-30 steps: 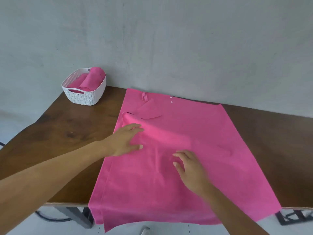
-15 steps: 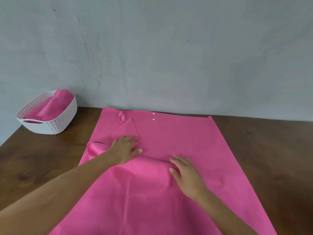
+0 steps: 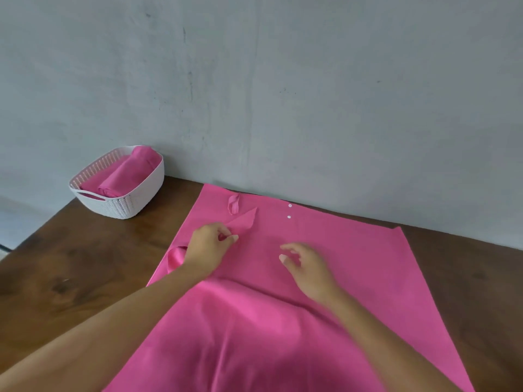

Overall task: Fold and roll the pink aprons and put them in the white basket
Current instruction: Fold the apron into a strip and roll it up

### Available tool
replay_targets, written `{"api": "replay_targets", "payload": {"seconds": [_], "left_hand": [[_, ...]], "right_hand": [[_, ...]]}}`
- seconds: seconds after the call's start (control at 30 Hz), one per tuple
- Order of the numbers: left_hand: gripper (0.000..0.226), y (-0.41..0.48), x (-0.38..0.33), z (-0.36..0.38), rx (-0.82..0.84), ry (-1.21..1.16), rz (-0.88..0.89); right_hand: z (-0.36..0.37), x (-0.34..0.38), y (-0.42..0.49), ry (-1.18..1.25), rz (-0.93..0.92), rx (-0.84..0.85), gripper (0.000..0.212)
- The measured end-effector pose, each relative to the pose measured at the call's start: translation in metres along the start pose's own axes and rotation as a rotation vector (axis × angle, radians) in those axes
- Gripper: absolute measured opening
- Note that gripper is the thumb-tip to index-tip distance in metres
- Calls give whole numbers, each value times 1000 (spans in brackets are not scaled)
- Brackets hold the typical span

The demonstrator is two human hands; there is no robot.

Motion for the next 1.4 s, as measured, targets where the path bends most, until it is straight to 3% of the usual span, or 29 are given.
{"api": "replay_targets", "payload": {"seconds": [0.17, 0.4, 0.67, 0.87, 1.1, 1.4], "left_hand": [[33, 21, 17, -27, -104, -176, -157], [49, 47, 51, -28, -14, -209, -286], [20, 86, 67, -28, -27, -182, -273], [21, 125, 70, -32, -16, -124, -271], [17, 157, 66, -40, -52, -113, -215], [20, 176, 33, -38, -108, -127, -63]], "right_hand": [[7, 54, 77, 131, -71, -55, 19], [31, 90, 162, 61, -155, -71, 17], [63, 79, 222, -249, -176, 205, 44], [66, 71, 244, -427, -170, 189, 9], [42, 62, 254, 75, -17, -73, 14], [32, 58, 224, 434, -38, -71, 4]]}}
Point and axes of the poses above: each hand's wrist, its own y-axis towards the middle knuckle, its own z-axis out of the palm, x = y × z, the point moved 7 cm from there along y, towards the middle knuckle
